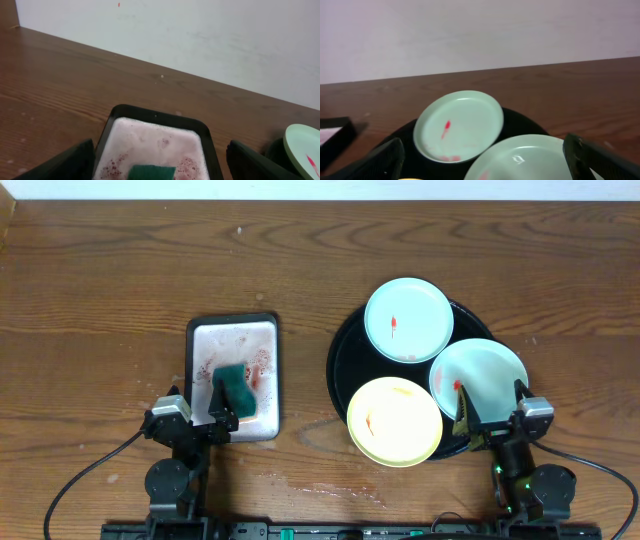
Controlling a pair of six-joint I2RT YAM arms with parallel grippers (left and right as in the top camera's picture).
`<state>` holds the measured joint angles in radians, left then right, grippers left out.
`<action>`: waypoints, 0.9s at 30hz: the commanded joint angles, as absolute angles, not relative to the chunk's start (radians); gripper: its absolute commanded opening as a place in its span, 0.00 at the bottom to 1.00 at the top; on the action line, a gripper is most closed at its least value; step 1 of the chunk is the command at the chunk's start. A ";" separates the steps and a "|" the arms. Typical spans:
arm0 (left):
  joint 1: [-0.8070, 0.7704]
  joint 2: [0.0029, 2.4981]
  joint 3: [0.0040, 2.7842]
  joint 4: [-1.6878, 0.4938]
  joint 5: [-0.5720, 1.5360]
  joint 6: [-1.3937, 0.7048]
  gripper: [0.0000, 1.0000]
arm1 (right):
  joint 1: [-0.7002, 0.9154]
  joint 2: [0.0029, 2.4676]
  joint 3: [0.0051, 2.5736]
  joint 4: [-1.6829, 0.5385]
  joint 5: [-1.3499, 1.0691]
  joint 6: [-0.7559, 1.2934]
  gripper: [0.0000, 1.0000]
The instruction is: Clean dirty plates on tray and stack at the side
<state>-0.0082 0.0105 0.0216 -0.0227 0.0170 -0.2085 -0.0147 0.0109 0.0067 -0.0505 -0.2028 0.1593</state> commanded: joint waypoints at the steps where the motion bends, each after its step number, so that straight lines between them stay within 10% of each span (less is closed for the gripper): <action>1: -0.005 0.012 0.012 -0.017 0.025 -0.199 0.84 | -0.006 0.007 0.014 -0.046 -0.362 0.186 0.99; 9: -0.005 0.120 0.241 -0.092 0.131 -0.290 0.84 | -0.006 0.147 0.274 -0.226 -0.479 0.186 0.99; 18: -0.005 0.664 0.815 -0.666 0.390 -0.306 0.84 | -0.006 0.816 0.752 -0.702 -0.607 0.178 0.99; 27: -0.006 0.976 1.063 -1.021 0.398 -0.304 0.84 | -0.006 1.213 0.810 -0.732 -0.730 0.201 0.99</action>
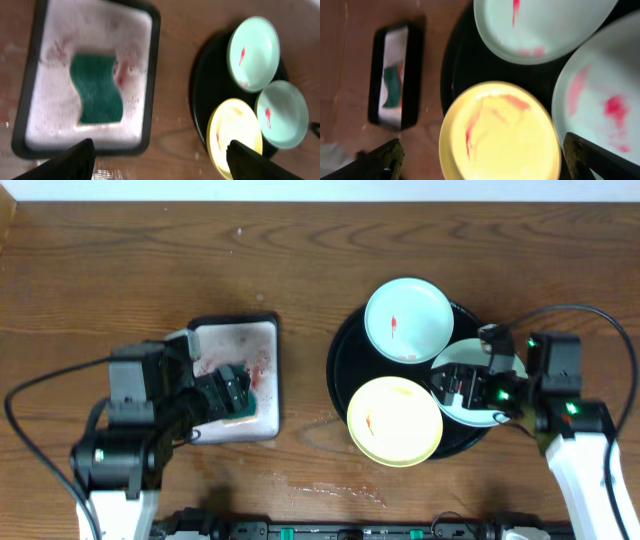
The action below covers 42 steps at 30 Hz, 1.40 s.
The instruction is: Clean dirty plates on tray and stack at the side
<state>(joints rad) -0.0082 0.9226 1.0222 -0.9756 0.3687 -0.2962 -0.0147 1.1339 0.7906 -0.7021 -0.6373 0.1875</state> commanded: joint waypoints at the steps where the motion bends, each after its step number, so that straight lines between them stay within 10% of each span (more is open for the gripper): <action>1: -0.006 0.988 1.063 -1.039 0.406 -0.305 0.84 | -0.005 1.235 0.810 -0.755 -0.720 0.202 0.99; 11: -0.006 0.999 1.063 -1.031 0.513 -0.211 0.84 | 0.097 1.317 0.724 -0.923 -0.349 0.320 0.67; 21: -0.006 0.999 1.063 -1.056 0.517 -0.211 0.80 | 0.178 1.317 0.542 -0.629 -0.344 0.476 0.01; 26: -0.007 0.999 1.063 -1.049 0.543 -0.210 0.66 | 0.178 1.317 0.547 -0.453 -0.344 0.407 0.01; 42: -0.371 1.022 1.063 -0.817 0.366 -0.337 0.68 | 0.179 1.411 0.569 -0.298 -0.218 0.151 0.01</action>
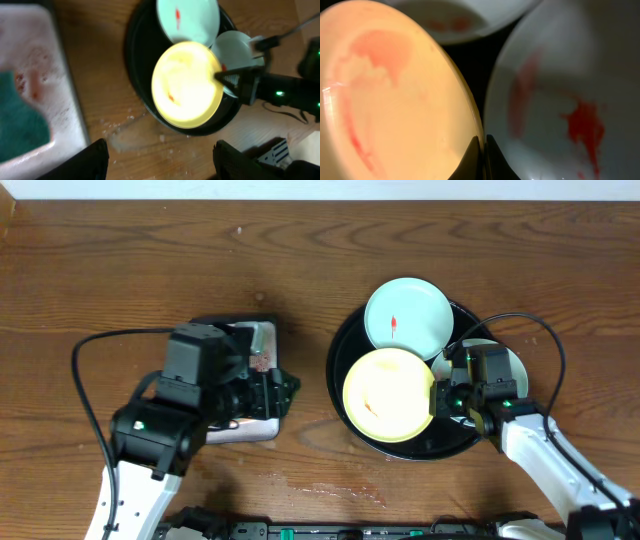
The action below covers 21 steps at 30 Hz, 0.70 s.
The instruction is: Clean dirty plates on tray and stack at the side
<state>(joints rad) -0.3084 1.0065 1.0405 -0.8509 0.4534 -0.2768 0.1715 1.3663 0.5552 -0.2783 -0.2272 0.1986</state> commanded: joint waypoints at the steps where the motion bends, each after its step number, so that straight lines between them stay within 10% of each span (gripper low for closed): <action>1: -0.397 1.036 1.063 -0.801 0.348 -0.352 0.68 | 0.179 1.423 0.569 -0.307 -0.226 0.151 0.01; 11: -0.502 1.197 1.063 -0.708 0.329 -0.450 0.88 | 0.178 1.436 0.569 -0.326 -0.291 0.179 0.29; 21: -0.502 1.262 1.063 -0.648 0.327 -0.420 0.87 | 0.178 1.435 0.569 -0.323 -0.506 0.215 0.24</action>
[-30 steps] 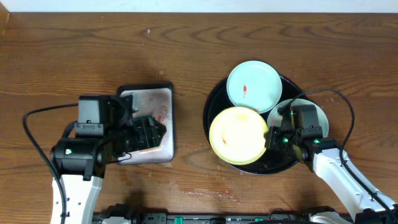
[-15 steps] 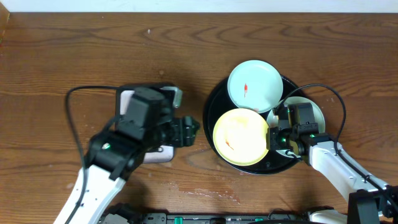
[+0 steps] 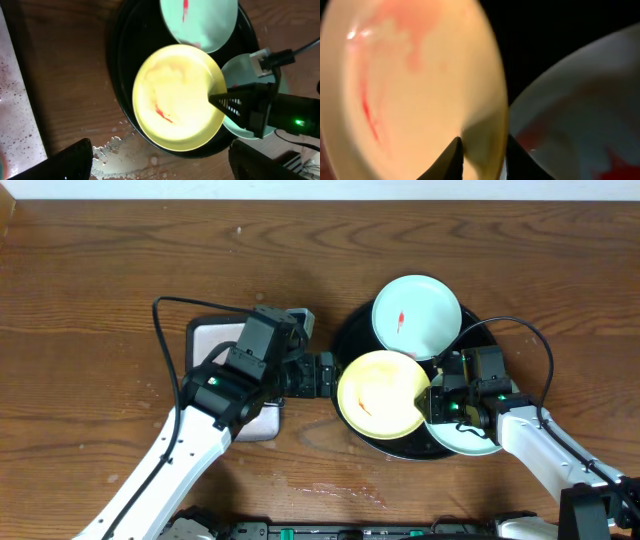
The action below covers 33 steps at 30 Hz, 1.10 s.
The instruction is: Clean dirty plates on tray and stack at the side
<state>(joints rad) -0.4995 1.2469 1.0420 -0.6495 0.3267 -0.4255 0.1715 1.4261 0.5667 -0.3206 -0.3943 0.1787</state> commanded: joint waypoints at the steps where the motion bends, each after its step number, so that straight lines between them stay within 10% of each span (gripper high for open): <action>1: -0.502 1.264 1.063 -0.648 0.327 -0.420 0.87 | 0.178 1.435 0.569 -0.329 -0.506 0.227 0.23; 10: -0.502 1.265 1.063 -0.649 0.328 -0.420 0.87 | 0.176 1.435 0.570 -0.328 -0.167 0.208 0.26; 23: -0.502 1.265 1.063 -0.675 0.328 -0.397 0.87 | 0.143 1.271 0.659 -0.586 -0.348 0.083 0.27; 33: -0.502 1.265 1.063 -0.679 0.327 -0.397 0.87 | -0.033 1.158 0.678 -0.752 0.094 0.366 0.31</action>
<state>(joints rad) -0.4995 1.2625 1.0420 -0.6765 0.3271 -0.4149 0.0391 1.1648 0.6640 -0.7383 -0.0650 0.2764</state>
